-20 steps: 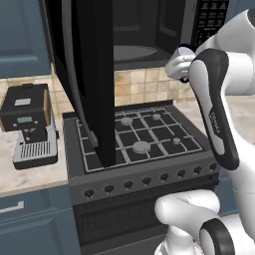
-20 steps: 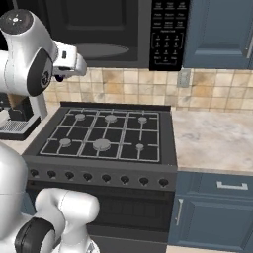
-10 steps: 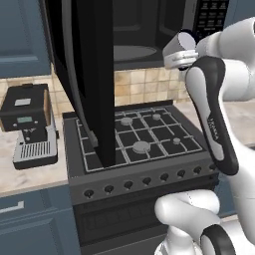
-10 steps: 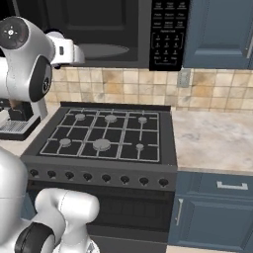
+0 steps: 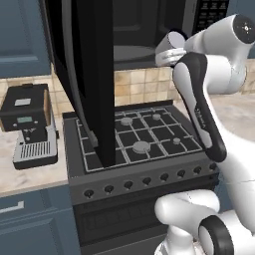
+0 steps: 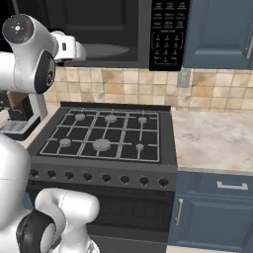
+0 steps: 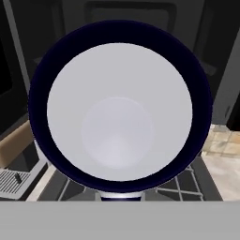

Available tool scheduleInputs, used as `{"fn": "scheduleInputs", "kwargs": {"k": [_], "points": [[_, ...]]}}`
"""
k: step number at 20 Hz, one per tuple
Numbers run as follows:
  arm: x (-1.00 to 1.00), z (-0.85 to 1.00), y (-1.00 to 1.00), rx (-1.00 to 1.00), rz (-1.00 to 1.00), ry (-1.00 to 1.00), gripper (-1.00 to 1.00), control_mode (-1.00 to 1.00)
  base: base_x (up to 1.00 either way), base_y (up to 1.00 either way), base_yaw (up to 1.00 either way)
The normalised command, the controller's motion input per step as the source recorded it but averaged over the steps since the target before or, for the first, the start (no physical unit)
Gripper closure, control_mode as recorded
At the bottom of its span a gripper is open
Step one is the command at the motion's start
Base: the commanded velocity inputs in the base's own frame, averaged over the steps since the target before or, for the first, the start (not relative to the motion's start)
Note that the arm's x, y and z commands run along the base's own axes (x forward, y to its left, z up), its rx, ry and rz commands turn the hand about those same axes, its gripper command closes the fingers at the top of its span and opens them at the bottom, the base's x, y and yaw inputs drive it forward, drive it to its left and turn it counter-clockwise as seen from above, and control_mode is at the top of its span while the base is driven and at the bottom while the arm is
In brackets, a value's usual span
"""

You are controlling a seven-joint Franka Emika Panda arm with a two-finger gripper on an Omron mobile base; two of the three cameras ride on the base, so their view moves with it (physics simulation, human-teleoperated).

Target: Pick the mug from the counter and place it inside the microwave. Then close the microwave.

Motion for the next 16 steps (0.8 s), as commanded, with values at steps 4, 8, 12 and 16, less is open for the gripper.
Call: {"fn": "scheduleInputs", "kwargs": {"k": [4,8,12,16], "points": [[0.5,0.0,0.13,-0.04,0.0,0.05,1.0,-1.0,0.0,0.0,0.0],[0.43,0.0,0.08,-0.04,0.0,0.03,1.0,-1.0,0.0,0.0,0.0],[0.4,0.0,0.03,-0.05,0.0,0.05,1.0,-1.0,0.0,0.0,0.0],[0.3,0.0,0.01,-0.04,0.0,0.04,1.0,-1.0,0.0,0.0,0.0]]}}
